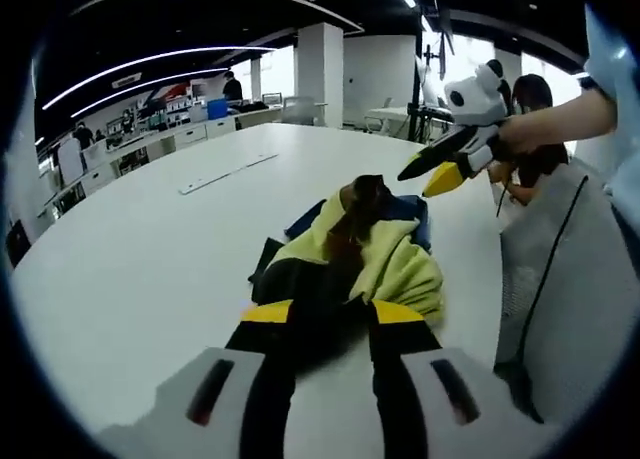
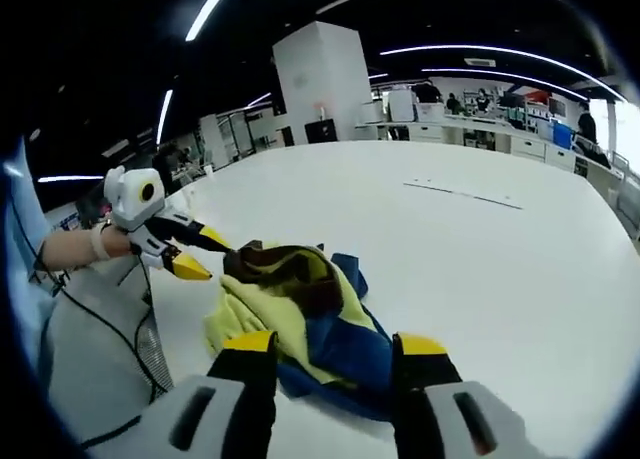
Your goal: Fold the garment on the visible template until the final outline fits inside the template.
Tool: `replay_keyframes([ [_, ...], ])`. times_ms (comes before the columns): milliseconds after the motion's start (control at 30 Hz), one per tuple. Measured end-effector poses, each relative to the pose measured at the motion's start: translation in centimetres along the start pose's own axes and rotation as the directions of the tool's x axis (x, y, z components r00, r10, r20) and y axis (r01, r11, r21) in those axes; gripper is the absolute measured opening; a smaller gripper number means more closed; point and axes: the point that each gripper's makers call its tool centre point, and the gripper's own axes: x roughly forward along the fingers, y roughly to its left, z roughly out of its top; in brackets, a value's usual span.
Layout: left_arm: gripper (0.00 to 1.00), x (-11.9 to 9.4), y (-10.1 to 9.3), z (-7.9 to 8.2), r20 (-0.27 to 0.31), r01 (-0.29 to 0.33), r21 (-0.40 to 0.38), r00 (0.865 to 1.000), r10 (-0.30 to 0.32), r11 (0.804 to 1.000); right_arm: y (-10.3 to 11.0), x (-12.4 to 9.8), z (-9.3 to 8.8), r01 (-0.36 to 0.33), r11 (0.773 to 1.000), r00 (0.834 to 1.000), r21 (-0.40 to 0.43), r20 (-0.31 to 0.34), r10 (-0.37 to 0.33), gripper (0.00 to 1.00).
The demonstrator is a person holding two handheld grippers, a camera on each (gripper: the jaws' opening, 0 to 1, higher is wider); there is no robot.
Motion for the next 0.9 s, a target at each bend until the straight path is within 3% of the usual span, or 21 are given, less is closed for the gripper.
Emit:
replay_keyframes([
  [67, 0.23, 0.1, 0.2, -0.3, -0.012, -0.006, 0.017, 1.000, 0.006, 1.000, 0.2, 0.2, -0.1, -0.013, 1.000, 1.000, -0.002, -0.007, 0.013, 0.34],
  [200, 0.22, 0.4, 0.6, -0.9, -0.040, -0.023, 0.072, 0.999, 0.026, 0.997, 0.5, 0.8, -0.2, -0.029, 1.000, 0.999, 0.005, -0.016, 0.029, 0.34],
  [367, 0.17, 0.6, 0.3, -0.7, -0.045, -0.023, 0.127, 0.999, 0.029, 0.992, 0.6, 1.2, -0.2, -0.041, 0.999, 0.999, 0.013, -0.027, 0.041, 0.30],
  [467, 0.13, 0.8, 0.2, -1.0, -0.063, -0.016, 0.156, 0.998, 0.027, 0.988, 0.6, 1.4, -0.3, -0.043, 0.999, 0.999, 0.019, -0.031, 0.043, 0.22],
  [633, 0.07, 1.3, 0.4, -1.7, -0.089, -0.006, 0.144, 0.996, 0.019, 0.990, 0.7, 1.8, -0.5, -0.053, 0.998, 0.997, 0.046, -0.045, 0.055, 0.15],
  [767, 0.02, 1.4, 0.6, -2.0, -0.097, -0.009, 0.130, 0.995, 0.022, 0.992, 0.8, 2.1, -1.0, -0.059, 0.997, 0.996, 0.053, -0.061, 0.062, 0.03],
  [900, 0.00, 1.5, 0.9, -2.0, -0.100, -0.037, 0.114, 0.994, 0.048, 0.993, 0.2, 1.9, -1.2, -0.021, 0.996, 0.998, 0.083, -0.051, 0.025, 0.00],
])
